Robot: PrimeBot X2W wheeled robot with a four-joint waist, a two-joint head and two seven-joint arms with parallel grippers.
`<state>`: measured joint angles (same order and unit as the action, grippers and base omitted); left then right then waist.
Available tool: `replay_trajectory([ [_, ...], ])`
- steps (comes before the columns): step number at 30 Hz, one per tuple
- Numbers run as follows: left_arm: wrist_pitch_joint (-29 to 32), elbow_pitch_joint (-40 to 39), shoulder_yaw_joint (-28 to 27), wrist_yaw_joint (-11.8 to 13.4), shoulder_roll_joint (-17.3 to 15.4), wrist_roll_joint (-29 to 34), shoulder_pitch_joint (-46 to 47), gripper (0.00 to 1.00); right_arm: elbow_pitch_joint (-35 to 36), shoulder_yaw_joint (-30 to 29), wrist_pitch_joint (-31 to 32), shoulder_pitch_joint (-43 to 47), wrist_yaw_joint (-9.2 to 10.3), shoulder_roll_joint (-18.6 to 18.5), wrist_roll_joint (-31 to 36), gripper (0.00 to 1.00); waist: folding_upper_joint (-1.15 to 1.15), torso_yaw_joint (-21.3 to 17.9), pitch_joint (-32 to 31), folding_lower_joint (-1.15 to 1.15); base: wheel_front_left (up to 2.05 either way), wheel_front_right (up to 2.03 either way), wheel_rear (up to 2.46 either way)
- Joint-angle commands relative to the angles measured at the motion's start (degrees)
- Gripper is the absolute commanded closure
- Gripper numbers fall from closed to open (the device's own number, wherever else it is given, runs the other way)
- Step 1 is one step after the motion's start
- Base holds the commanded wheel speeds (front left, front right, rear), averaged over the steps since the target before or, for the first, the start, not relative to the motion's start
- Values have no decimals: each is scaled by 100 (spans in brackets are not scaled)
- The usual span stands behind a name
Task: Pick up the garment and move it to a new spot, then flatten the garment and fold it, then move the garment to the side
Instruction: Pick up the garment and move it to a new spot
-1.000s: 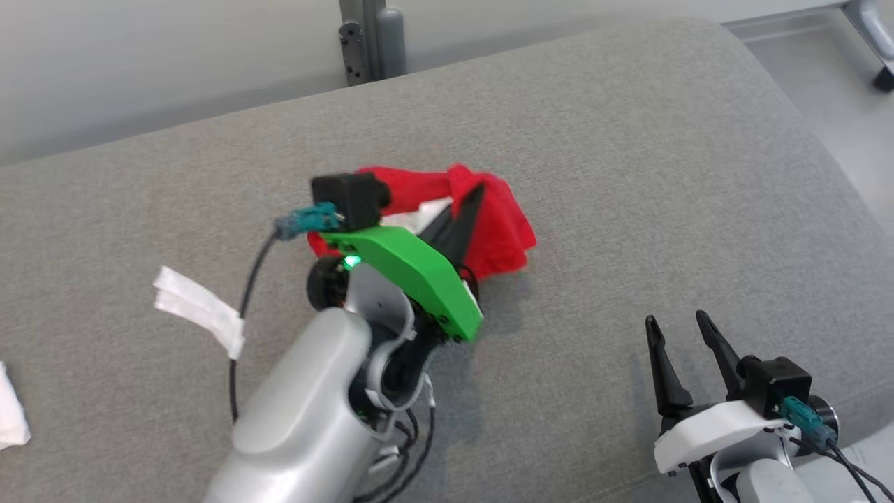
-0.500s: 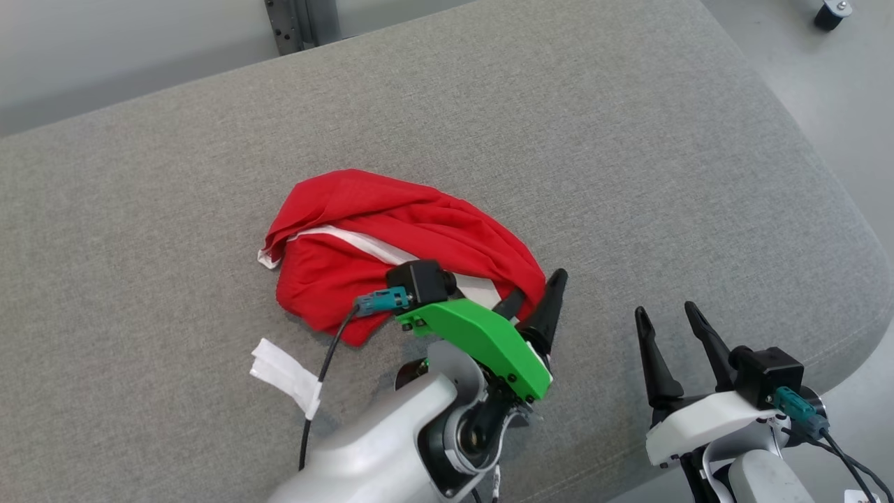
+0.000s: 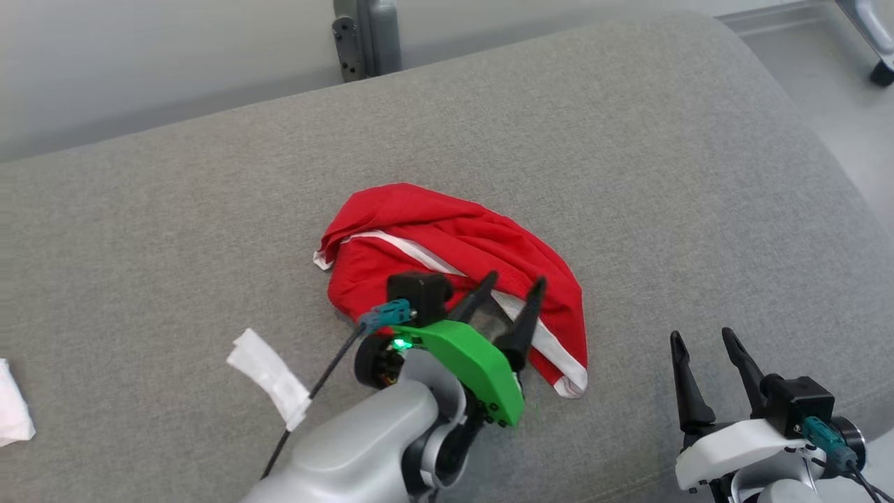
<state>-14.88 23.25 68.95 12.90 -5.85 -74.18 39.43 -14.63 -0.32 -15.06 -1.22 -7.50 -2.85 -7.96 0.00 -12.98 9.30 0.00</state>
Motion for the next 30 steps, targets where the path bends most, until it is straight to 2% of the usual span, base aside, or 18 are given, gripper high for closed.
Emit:
replay_trajectory([
  [1,-34,-111,-252,54,-140,365,-170,0,83,-58,-18,106,2,-10,91,0,0,361,-351,0,0,0,0],
  [9,-25,-741,-1804,310,-689,2164,-1582,0,436,-345,-18,392,2,-9,437,0,0,857,-794,0,0,0,0],
  [16,-23,-1068,-3226,-114,-895,3286,-2714,0,591,-436,-18,502,2,-8,594,0,0,1199,-917,0,0,0,0],
  [23,-24,-1079,-4642,-636,-648,4130,-3579,0,644,-452,-18,592,2,-10,636,0,0,1417,-953,0,0,0,0],
  [30,-25,-907,-5379,-1321,-442,4900,-3968,0,649,-470,-18,661,2,-25,652,0,0,1515,-976,0,0,0,0],
])
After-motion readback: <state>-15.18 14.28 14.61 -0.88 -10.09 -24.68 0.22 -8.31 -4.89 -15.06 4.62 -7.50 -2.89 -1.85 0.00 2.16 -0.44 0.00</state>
